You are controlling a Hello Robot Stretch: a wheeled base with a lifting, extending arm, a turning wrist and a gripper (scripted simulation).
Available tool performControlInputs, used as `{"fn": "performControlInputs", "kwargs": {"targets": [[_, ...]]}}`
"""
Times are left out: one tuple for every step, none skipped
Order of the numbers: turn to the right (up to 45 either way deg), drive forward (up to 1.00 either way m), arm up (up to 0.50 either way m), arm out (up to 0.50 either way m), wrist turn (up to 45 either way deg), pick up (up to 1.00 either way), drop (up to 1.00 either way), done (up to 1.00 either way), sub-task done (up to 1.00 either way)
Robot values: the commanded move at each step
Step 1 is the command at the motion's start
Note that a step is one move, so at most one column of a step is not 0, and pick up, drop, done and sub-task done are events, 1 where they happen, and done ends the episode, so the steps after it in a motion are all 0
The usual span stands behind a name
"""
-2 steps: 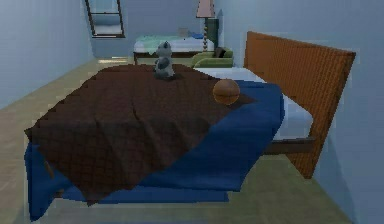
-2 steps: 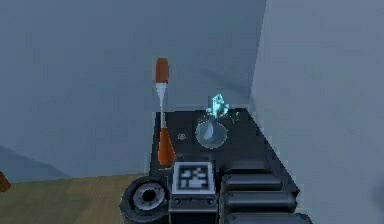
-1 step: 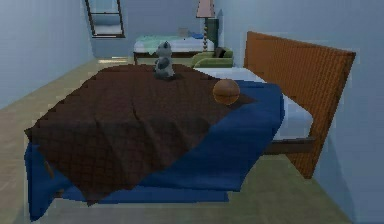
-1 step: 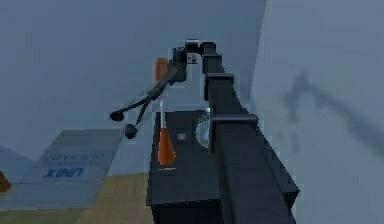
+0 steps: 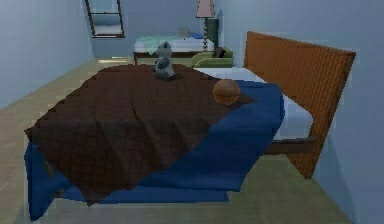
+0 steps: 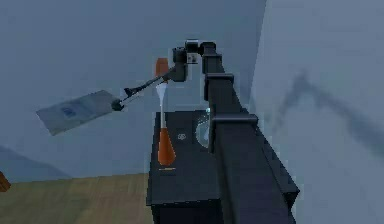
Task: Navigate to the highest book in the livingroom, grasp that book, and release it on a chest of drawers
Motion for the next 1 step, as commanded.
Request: {"fn": "performControlInputs", "kwargs": {"targets": [[0.0,0.00,0.00,0.00,45.0,0.00,0.00,0.00,0.00]]}}
